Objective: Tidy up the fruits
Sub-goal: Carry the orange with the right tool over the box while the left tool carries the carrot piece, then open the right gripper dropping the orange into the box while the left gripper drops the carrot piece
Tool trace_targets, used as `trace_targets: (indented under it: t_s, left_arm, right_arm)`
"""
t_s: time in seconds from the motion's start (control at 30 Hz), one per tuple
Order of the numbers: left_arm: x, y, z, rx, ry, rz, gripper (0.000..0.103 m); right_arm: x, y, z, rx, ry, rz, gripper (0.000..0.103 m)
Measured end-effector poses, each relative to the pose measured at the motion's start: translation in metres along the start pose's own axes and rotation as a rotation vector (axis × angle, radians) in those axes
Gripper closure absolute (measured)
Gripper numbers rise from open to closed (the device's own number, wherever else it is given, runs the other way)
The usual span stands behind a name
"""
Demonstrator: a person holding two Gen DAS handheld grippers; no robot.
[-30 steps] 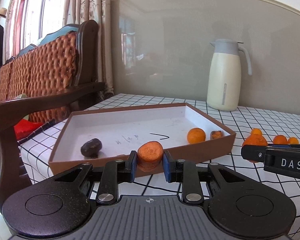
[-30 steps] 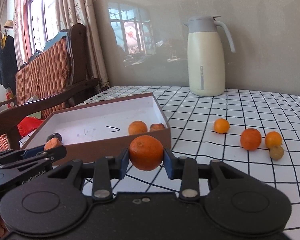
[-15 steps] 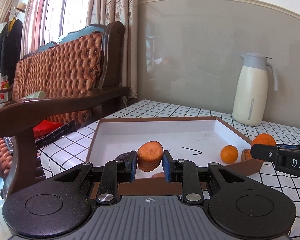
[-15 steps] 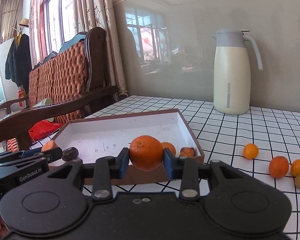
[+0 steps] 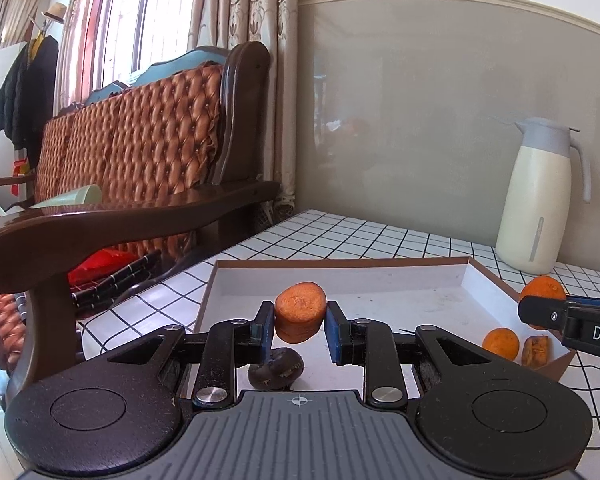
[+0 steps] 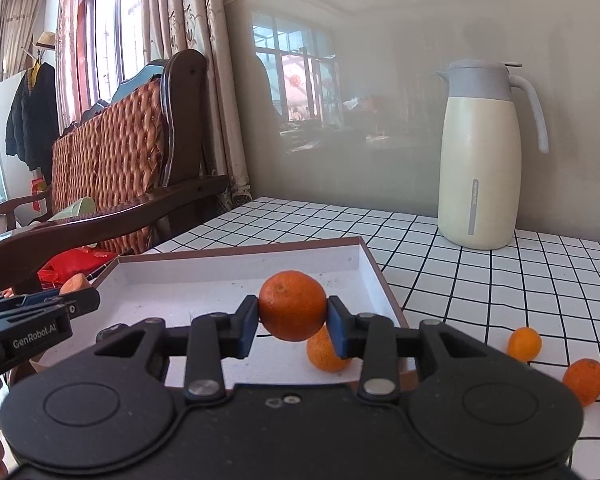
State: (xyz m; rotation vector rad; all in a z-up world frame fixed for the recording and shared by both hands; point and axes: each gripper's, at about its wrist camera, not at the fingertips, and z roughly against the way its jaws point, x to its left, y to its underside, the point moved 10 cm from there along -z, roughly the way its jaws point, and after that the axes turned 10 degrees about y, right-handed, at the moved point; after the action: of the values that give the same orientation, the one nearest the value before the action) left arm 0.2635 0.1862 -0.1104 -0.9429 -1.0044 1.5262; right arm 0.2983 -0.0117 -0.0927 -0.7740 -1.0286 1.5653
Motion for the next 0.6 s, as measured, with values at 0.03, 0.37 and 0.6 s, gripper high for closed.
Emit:
trace_targets:
  t_s: [0.03,0.37,0.6]
  left_arm:
    - [0.0,0.001,-0.002,0.001,-0.002,0.001,0.076]
    - [0.01,0.004,-0.026,0.027,-0.025,0.032,0.076]
    - [0.019,0.004,-0.039,0.044,-0.041,0.048,0.076]
  right_arm:
    - [0.0,-0.001,-0.003,0.001,0.002,0.001,0.075]
    - [-0.008,-0.007,-0.03,0.021,0.016,0.001,0.075]
    - [-0.004,-0.009,-0.046,0.036,0.012,-0.002,0.075]
